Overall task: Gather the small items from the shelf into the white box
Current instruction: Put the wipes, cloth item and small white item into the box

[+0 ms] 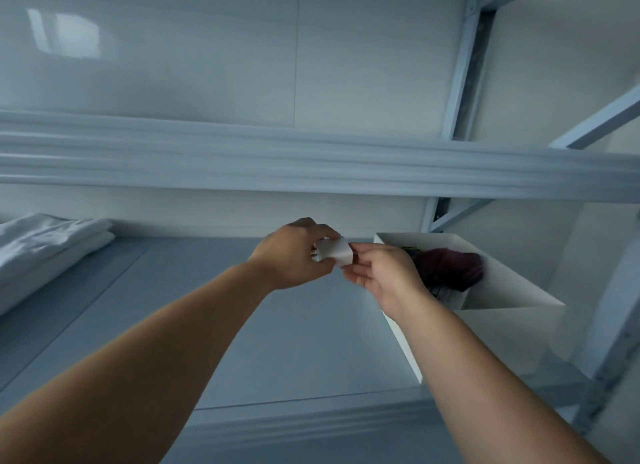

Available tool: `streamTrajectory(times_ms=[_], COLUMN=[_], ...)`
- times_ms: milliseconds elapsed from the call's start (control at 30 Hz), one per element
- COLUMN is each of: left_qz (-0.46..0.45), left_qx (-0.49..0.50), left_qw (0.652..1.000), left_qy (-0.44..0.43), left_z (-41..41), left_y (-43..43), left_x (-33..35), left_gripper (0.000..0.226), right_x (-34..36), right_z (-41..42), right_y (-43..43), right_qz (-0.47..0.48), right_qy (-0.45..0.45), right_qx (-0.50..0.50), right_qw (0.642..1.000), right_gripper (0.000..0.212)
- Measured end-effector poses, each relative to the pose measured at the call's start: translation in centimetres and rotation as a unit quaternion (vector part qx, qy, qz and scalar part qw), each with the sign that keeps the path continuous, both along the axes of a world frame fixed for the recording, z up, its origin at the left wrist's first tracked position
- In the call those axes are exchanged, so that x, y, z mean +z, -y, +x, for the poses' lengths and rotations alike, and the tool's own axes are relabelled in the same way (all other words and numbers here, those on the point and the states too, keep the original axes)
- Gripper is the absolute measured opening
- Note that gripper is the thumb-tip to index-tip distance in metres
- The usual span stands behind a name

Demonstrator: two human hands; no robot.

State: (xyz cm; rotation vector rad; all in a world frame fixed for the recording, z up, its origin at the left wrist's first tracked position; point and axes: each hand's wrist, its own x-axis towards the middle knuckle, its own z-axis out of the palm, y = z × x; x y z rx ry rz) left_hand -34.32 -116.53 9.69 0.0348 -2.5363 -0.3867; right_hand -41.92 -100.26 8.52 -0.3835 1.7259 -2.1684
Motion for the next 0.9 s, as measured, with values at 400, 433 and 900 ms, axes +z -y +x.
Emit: streamTrajectory(times_ms=[400, 433, 900], left_qz=[-0.014, -0.016, -0.137], left_qx=[-0.024, -0.026, -0.010], left_qw=[1.000, 0.999, 0.990], left_qy=[-0.015, -0.013, 0.044], left_z=[-6.0, -6.6, -12.3], left_y=[-8.2, -8.9, -16.9], left_x=[2.2, 2.3, 0.8], left_gripper=[0.045, 0.045, 0.050], right_x=[2.0, 2.1, 0.8], right_z=[-5.5, -6.0, -11.5], right_y=[-8.6, -9.4, -17.9], right_qz=[-0.005, -0.009, 0.136], right_qy=[-0.031, -0.030, -0.081], right_qx=[-0.032, -0.035, -0.052], right_qw=[0.999, 0.999, 0.986], right_gripper=[0.030, 0.030, 0.034])
